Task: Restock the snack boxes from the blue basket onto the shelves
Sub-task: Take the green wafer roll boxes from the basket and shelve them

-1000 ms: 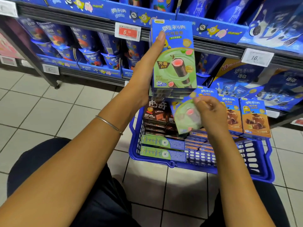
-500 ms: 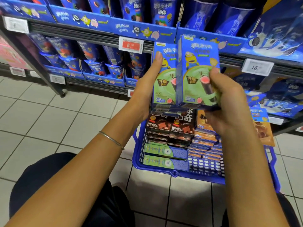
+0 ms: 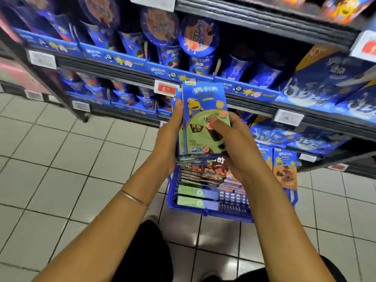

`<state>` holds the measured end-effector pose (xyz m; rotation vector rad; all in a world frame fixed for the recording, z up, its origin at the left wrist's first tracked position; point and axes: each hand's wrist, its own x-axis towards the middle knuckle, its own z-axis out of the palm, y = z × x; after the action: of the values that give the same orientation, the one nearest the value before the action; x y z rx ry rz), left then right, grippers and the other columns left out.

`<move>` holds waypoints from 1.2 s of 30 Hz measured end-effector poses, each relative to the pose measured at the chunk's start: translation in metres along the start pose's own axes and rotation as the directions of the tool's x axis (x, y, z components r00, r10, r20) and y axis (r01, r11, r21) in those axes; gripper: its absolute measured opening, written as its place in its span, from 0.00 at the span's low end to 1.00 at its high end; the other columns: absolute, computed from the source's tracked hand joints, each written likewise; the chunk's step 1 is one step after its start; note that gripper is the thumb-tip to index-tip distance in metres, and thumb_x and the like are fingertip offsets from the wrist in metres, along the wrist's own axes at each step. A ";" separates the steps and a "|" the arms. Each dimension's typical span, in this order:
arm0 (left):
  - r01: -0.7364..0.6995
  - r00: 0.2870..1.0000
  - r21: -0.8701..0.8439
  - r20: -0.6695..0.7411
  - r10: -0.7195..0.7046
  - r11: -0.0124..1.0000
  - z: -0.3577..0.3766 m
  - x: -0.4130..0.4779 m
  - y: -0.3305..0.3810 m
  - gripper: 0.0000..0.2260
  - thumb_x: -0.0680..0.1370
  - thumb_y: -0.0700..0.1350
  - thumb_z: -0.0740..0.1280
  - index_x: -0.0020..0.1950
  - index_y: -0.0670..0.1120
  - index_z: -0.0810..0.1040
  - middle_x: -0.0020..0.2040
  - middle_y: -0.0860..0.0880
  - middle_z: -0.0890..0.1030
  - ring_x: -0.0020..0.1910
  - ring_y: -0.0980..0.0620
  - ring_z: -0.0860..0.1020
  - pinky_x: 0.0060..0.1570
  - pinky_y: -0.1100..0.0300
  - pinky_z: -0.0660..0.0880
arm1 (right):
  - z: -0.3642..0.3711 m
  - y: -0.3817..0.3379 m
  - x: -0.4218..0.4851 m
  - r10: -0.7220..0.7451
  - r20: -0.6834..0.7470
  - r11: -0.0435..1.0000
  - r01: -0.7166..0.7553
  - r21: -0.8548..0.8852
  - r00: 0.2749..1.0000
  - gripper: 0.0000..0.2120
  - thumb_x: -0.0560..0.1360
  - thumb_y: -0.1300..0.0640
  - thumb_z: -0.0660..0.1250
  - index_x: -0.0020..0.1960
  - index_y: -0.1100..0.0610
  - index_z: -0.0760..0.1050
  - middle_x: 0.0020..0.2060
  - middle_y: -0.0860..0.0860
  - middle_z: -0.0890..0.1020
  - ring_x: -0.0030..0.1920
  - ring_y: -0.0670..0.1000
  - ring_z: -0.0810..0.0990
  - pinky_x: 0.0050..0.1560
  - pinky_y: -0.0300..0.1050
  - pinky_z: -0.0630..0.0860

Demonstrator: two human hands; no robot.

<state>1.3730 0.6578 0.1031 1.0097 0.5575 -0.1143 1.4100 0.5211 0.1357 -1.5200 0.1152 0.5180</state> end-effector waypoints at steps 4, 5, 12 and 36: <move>0.054 0.998 0.036 0.040 -0.055 0.998 0.024 -0.054 0.073 0.39 0.70 0.74 0.64 0.70 0.48 0.82 0.64 0.39 0.85 0.63 0.36 0.84 0.64 0.39 0.81 | 0.011 -0.083 -0.042 0.031 0.019 0.999 -0.030 -0.010 0.999 0.12 0.77 0.54 0.72 0.59 0.56 0.79 0.54 0.55 0.86 0.54 0.58 0.86 0.54 0.61 0.81; 0.056 0.997 0.030 0.052 -0.057 0.998 0.033 -0.070 0.094 0.39 0.71 0.73 0.64 0.71 0.48 0.82 0.64 0.39 0.85 0.62 0.37 0.85 0.61 0.42 0.83 | 0.013 -0.107 -0.054 0.028 0.021 1.000 -0.028 -0.013 0.999 0.12 0.77 0.54 0.73 0.58 0.56 0.79 0.53 0.55 0.86 0.52 0.58 0.86 0.51 0.60 0.82; -0.027 0.995 -0.004 0.094 0.028 1.000 0.116 -0.192 0.261 0.34 0.75 0.71 0.62 0.71 0.49 0.82 0.65 0.41 0.85 0.63 0.38 0.84 0.61 0.43 0.83 | 0.035 -0.305 -0.148 -0.007 0.019 1.000 0.006 0.016 1.000 0.13 0.76 0.52 0.74 0.58 0.55 0.79 0.53 0.56 0.86 0.52 0.57 0.86 0.55 0.62 0.80; -0.374 0.923 -0.011 0.097 0.373 0.928 0.221 -0.361 0.508 0.27 0.79 0.71 0.62 0.61 0.53 0.88 0.60 0.43 0.88 0.56 0.42 0.88 0.43 0.49 0.85 | 0.058 -0.596 -0.272 -0.400 0.208 0.905 0.420 -0.065 0.893 0.17 0.71 0.44 0.76 0.52 0.53 0.78 0.49 0.52 0.87 0.47 0.50 0.86 0.47 0.47 0.76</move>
<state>1.3239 0.6907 0.7623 1.0952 0.2668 0.1730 1.3881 0.5290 0.7926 -1.5369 -0.3850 0.3278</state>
